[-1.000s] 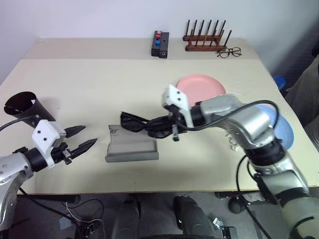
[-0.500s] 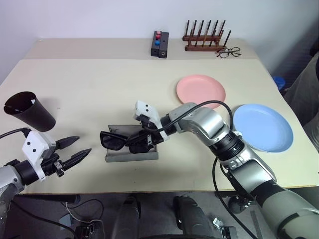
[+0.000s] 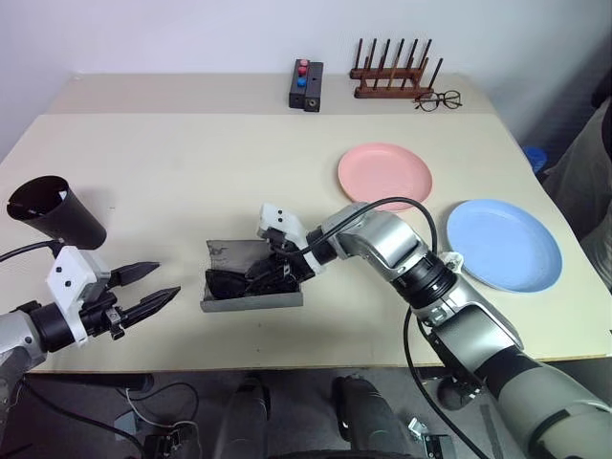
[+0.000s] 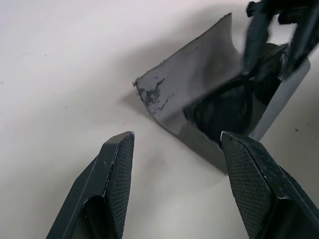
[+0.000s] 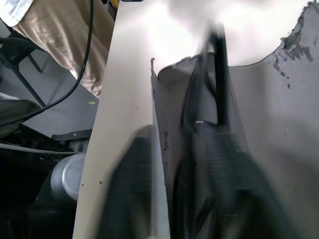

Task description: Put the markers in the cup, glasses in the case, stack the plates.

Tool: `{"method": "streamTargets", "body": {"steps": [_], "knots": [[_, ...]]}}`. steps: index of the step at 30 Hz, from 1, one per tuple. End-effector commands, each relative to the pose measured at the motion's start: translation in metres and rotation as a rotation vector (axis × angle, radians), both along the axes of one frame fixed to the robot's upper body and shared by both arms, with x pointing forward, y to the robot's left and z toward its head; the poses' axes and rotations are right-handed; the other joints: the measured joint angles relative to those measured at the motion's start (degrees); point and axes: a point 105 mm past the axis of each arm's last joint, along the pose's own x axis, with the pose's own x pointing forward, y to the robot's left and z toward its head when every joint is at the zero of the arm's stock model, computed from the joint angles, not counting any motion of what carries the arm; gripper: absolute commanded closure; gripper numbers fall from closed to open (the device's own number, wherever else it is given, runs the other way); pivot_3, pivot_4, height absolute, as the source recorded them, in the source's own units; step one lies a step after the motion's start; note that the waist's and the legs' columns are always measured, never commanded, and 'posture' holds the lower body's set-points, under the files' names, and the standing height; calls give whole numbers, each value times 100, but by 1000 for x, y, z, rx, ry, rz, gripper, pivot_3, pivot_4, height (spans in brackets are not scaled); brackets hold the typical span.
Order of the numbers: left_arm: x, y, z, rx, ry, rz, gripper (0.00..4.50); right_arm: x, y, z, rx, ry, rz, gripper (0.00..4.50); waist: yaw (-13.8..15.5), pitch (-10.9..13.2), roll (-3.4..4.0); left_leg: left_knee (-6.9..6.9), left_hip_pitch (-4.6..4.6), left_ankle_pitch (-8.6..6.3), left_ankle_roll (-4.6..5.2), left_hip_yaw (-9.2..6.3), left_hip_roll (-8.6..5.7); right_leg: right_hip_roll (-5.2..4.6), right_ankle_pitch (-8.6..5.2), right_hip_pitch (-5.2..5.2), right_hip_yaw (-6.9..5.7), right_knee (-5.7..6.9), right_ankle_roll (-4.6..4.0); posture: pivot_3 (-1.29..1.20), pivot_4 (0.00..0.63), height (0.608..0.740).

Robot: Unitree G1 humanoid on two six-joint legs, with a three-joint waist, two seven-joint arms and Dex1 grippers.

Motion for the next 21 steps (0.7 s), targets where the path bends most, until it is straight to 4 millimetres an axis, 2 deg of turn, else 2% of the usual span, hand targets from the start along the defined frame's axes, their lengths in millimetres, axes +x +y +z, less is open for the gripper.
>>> {"method": "streamTargets", "body": {"steps": [1, 6, 7, 9, 11, 12, 15, 21], "knots": [[3, -4, 10, -24, -31, 2, 1658, 11, 0, 24, 86, -127, -25, 942, 1, 0, 0, 0, 0, 0, 0, 0, 1, 1, 0, 0, 0, 0, 1, 0, 150, 740], [14, -11, 22, -105, -71, 21, 1658, 19, -17, 47, 164, -280, -50, 942, 22, -1, -2, 1, 0, 1, -1, 0, 0, 0, 1, 2, 0, 1, 2, 0, 150, 740], [17, -12, 25, -128, -74, 26, 2215, 19, -22, 51, 178, -313, -51, 901, 29, -1, -2, 1, 0, 1, -1, 0, 0, 0, 1, 2, 0, 1, 2, 0, 150, 740], [25, -17, 30, -177, -79, 31, 2973, 17, -32, 59, 207, -358, -61, 901, 28, -2, -3, 2, 0, 1, -1, 0, 0, 0, 1, 5, 0, 1, 3, 0, 150, 740], [35, -24, 34, -193, -93, 26, 4111, 13, -44, 63, 220, -404, -63, 901, 24, -2, -3, 4, 0, 1, -1, 0, 0, 0, 2, 5, 0, 4, 5, 0, 150, 740], [41, -28, 35, -192, -99, 26, 4440, 10, -50, 63, 220, -437, -60, 901, 25, -2, -3, 4, 0, 1, -1, -1, 0, 0, 2, 5, 0, 6, 8, 0, 150, 740], [60, -37, 36, -181, -115, 40, 4440, 1, -65, 62, 219, -527, -50, 901, 22, -2, -4, 7, 1, 2, -1, -1, 0, 1, 8, 5, 0, 13, 22, 0, 150, 740], [98, -63, 28, -132, -54, 14, 4440, -23, -105, 47, 181, -556, -46, 901, 47, -3, -6, 41, 0, 1, -1, -6, -4, 2, -1, 10, 2, 44, 35, 0, 150, 740]]}}
